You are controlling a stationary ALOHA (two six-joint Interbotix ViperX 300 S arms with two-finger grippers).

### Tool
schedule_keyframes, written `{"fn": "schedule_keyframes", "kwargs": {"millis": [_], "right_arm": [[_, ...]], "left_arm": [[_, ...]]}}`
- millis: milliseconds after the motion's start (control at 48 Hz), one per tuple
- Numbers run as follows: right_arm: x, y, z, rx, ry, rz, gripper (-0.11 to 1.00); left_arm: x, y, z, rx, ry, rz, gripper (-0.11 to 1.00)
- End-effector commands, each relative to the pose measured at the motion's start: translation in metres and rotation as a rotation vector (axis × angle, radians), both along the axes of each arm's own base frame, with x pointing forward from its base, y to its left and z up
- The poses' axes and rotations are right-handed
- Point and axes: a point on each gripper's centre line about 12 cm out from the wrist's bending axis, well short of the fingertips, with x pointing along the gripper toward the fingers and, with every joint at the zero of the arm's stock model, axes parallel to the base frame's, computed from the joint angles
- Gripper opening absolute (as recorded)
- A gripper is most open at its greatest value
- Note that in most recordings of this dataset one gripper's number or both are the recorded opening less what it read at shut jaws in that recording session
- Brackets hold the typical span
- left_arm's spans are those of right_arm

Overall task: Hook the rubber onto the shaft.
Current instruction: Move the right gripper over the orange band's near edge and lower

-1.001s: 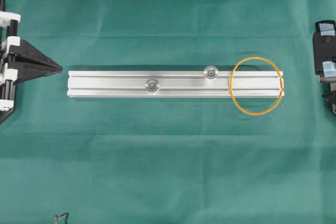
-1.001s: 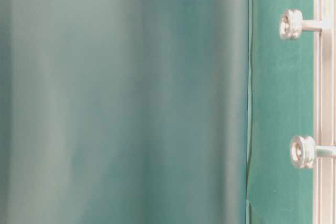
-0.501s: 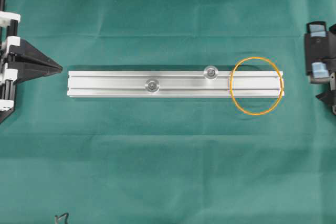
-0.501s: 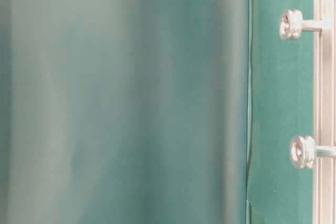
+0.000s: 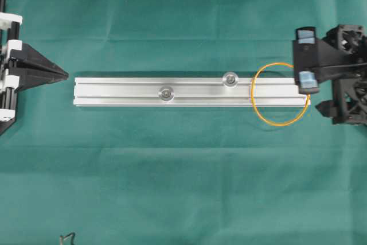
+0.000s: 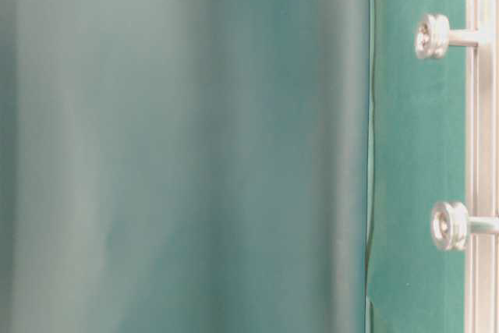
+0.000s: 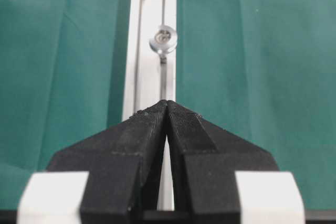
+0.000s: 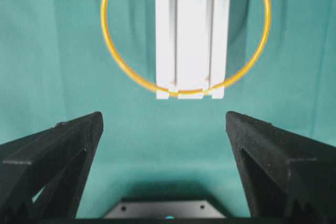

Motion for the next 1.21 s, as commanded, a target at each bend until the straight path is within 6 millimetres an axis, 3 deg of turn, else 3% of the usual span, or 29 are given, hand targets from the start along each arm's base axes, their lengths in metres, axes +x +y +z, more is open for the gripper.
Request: {"fn": "schedule_keyframes", "kwargs": {"millis": [0, 313, 1189], "right_arm": [[0.013, 0.000, 0.010, -0.005, -0.038, 0.002, 0.96], [0.040, -0.001, 0.009, -0.021, -0.038, 0.010, 0.96], [0.041, -0.001, 0.009, -0.018, -0.037, 0.006, 0.96]], "left_arm": [[0.004, 0.000, 0.013, 0.003, -0.029, 0.000, 0.00], [0.004, 0.000, 0.013, 0.003, -0.031, -0.002, 0.00], [0.004, 0.000, 0.013, 0.003, -0.029, -0.002, 0.00]]}}
